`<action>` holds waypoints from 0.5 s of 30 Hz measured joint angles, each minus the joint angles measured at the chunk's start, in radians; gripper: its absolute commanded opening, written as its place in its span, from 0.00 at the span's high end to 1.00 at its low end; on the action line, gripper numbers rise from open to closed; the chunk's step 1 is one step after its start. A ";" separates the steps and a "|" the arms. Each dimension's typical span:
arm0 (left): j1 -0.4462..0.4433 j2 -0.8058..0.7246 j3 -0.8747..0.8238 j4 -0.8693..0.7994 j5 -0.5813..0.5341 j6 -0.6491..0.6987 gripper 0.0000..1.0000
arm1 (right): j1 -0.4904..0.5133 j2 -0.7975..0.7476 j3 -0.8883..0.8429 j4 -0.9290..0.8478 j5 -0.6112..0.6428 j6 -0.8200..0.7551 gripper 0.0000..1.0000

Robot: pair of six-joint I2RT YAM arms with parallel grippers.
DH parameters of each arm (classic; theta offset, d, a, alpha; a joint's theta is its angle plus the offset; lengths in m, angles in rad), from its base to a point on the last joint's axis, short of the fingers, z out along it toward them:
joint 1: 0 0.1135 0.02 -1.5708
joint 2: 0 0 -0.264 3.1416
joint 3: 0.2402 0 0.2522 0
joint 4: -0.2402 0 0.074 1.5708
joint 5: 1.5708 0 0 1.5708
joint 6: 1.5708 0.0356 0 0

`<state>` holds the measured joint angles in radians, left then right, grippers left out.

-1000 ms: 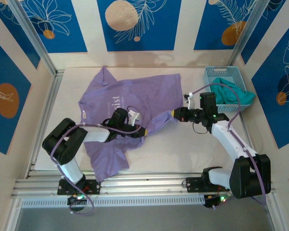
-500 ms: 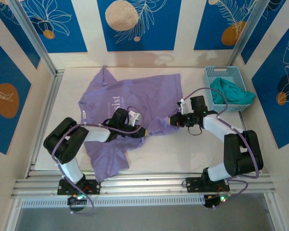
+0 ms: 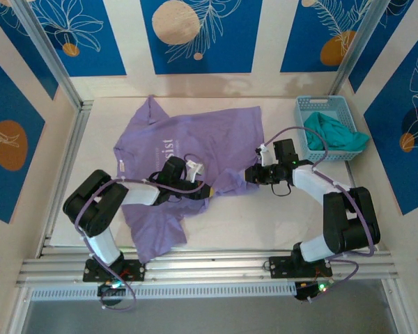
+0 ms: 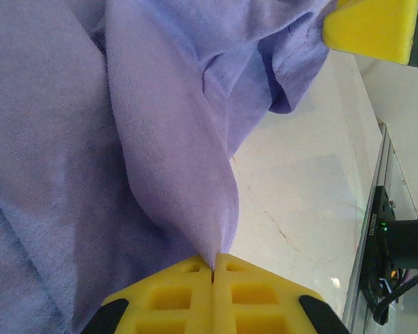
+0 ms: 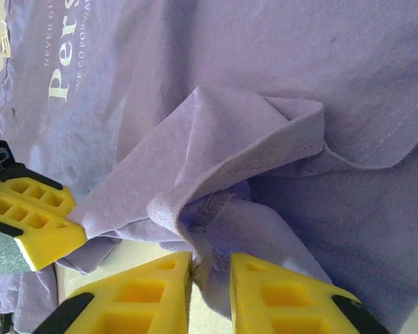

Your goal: Fold the inside-out t-shirt

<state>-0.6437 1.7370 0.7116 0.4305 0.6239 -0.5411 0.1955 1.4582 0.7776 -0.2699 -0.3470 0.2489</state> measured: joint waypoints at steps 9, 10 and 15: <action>0.000 0.001 0.000 0.000 0.000 0.000 1.00 | 0.021 0.002 0.008 -0.010 0.005 -0.012 0.72; 0.000 0.002 0.000 0.000 0.000 0.000 1.00 | 0.023 0.005 0.012 -0.012 0.008 -0.014 0.72; 0.000 0.002 0.000 0.000 0.000 0.000 1.00 | 0.027 0.018 0.028 -0.014 0.023 -0.015 0.71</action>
<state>-0.6437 1.7386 0.7116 0.4305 0.6243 -0.5411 0.2230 1.4765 0.8055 -0.2844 -0.3237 0.2340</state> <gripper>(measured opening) 0.043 0.284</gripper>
